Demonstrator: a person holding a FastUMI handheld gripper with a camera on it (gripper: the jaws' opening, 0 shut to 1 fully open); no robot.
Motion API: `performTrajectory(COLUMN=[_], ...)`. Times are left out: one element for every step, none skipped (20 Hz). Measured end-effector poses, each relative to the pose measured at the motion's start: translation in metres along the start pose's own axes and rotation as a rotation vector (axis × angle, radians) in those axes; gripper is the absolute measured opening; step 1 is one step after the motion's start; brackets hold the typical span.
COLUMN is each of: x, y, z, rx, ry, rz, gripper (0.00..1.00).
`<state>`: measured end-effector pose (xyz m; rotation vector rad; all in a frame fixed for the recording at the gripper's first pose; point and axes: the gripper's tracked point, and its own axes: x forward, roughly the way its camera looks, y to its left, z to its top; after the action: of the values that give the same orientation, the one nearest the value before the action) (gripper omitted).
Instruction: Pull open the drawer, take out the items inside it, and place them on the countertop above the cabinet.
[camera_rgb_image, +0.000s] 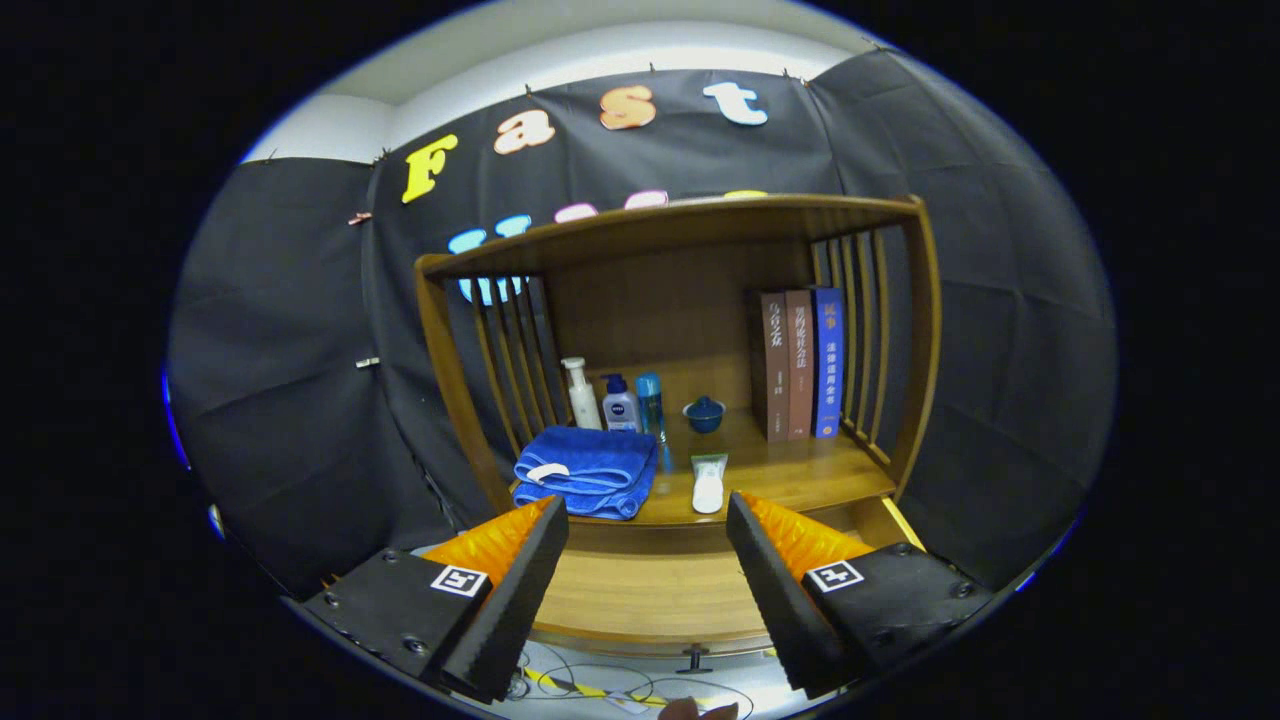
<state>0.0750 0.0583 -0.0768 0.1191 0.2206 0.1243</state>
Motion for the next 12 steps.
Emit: performTrajectory(x=[-0.012, -0.025, -0.034, -0.042, -0.051, -0.057, -0.063, -0.067, -0.07, -0.071, -0.072, -0.071], y=[0.0, 0.001, 0.002, 0.0, 0.0, -0.002, -0.004, -0.005, -0.005, -0.009, -0.016, -0.023], z=[-0.007, -0.014, -0.019, -0.026, -0.033, -0.041, -0.048, -0.058, -0.069, -0.082, -0.099, -0.115], rx=[-0.011, -0.015, -0.013, -0.007, -0.011, -0.022, -0.039, -0.048, -0.05, -0.047, -0.047, -0.054], ry=[-0.028, -0.056, -0.079, -0.101, -0.121, -0.14, -0.161, -0.176, -0.194, -0.203, -0.208, -0.204], rz=[-0.003, 0.0, -0.001, -0.007, -0.009, -0.017, -0.022, -0.025, -0.026, -0.037, -0.054, -0.069], gripper=[1.0, 1.0, 1.0, 1.0, 1.0, 0.99, 0.99, 1.0, 1.0, 1.0, 0.99, 1.0])
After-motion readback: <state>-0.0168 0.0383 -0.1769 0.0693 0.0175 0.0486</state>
